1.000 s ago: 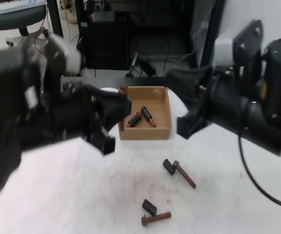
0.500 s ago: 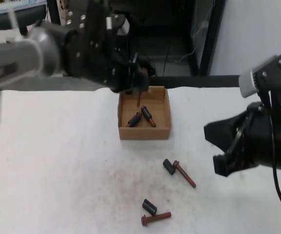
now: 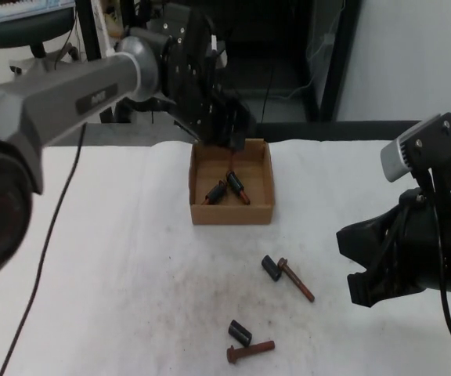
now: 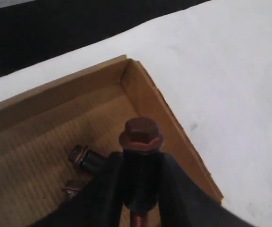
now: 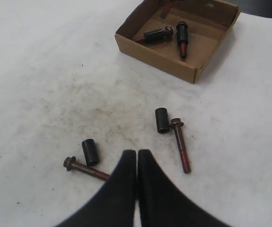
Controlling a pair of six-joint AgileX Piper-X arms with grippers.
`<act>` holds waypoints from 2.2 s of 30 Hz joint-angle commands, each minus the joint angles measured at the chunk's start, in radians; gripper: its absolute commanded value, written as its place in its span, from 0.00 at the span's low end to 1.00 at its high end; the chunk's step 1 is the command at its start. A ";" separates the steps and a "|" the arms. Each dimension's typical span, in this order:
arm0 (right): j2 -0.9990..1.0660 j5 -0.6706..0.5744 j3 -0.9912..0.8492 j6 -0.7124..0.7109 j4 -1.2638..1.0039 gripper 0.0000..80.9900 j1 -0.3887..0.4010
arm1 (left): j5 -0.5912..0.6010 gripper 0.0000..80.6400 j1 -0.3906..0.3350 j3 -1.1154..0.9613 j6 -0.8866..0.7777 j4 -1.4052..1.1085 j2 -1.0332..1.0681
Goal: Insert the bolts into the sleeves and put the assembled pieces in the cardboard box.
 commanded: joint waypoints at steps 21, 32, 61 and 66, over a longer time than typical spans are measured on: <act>-0.012 0.005 -0.002 0.002 0.009 0.01 -0.005 | 0.003 0.38 -0.003 -0.029 0.112 0.021 0.041; -0.012 0.001 -0.002 -0.006 0.057 0.01 -0.005 | -0.050 0.57 -0.003 -0.031 0.047 0.021 0.024; 0.276 -0.002 -0.002 -0.119 -0.130 0.04 -0.037 | -0.139 0.00 0.044 0.937 0.334 0.285 -1.024; 0.278 -0.002 -0.002 -0.119 -0.181 0.14 -0.073 | -0.170 0.00 0.044 1.260 0.216 -0.089 -1.455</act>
